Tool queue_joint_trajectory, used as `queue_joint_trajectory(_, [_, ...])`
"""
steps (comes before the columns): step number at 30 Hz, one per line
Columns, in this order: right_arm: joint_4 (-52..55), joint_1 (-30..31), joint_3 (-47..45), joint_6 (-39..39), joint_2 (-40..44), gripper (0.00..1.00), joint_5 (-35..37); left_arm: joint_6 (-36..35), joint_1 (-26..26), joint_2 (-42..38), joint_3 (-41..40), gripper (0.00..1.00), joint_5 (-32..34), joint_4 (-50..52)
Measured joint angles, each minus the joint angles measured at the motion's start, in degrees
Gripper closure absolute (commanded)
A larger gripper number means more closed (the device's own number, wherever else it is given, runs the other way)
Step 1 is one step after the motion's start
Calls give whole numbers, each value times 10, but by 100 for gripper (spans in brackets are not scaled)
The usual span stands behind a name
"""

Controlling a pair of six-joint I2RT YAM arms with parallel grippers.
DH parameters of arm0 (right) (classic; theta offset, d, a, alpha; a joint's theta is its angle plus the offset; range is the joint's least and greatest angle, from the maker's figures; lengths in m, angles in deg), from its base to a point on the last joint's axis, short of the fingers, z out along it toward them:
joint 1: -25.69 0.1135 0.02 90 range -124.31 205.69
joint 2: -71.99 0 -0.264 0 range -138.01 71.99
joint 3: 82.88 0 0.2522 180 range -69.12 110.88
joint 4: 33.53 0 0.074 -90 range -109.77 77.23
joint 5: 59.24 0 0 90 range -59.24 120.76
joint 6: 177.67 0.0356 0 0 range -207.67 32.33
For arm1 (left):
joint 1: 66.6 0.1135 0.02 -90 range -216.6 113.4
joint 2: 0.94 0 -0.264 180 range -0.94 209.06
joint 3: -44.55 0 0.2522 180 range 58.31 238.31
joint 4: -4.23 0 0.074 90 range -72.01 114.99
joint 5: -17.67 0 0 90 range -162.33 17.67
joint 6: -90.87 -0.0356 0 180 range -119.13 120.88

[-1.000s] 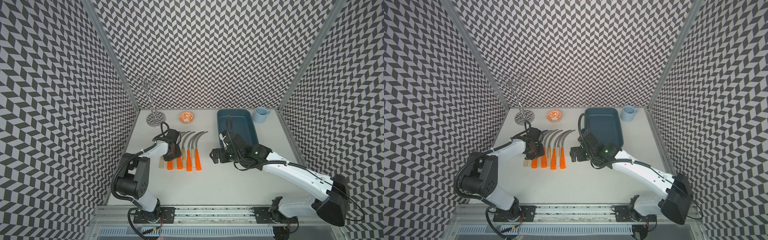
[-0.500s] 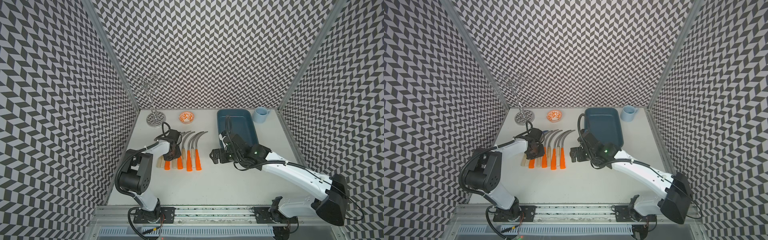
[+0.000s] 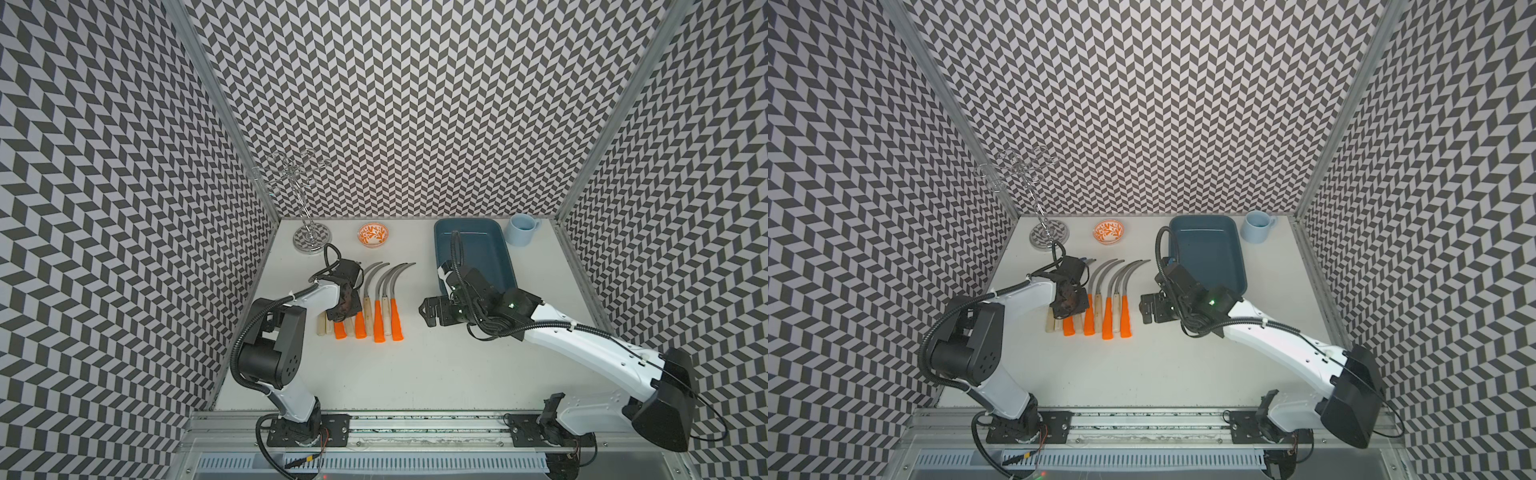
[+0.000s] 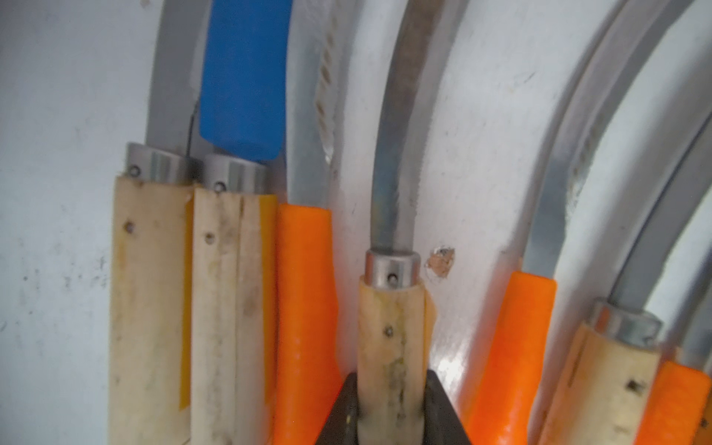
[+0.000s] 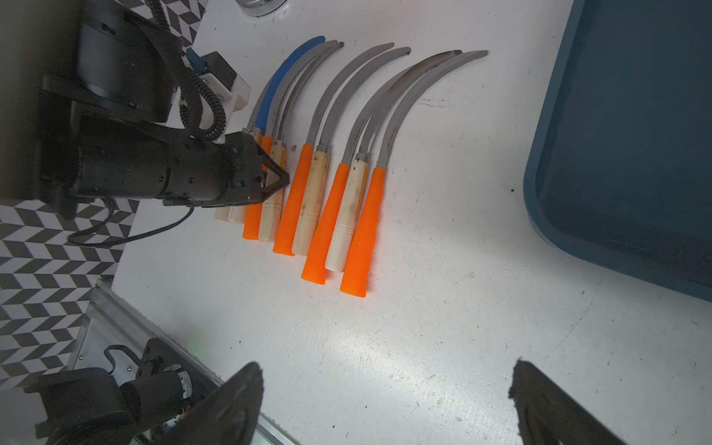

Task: Put small sickles into storage boxes
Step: Pick up the sickle at the center of the board.

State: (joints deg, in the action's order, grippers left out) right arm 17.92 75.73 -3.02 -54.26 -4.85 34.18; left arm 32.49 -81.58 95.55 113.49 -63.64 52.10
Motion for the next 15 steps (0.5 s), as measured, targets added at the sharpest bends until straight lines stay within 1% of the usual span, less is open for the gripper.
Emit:
queue_joint_trajectory(7, [0,-5,17,-8,0,0,2,-1,-5,0,11,94,7,15])
queue_joint_trajectory(15, [0,-13,20,-9,0,0,2,-3,-23,-11,64,94,22,38])
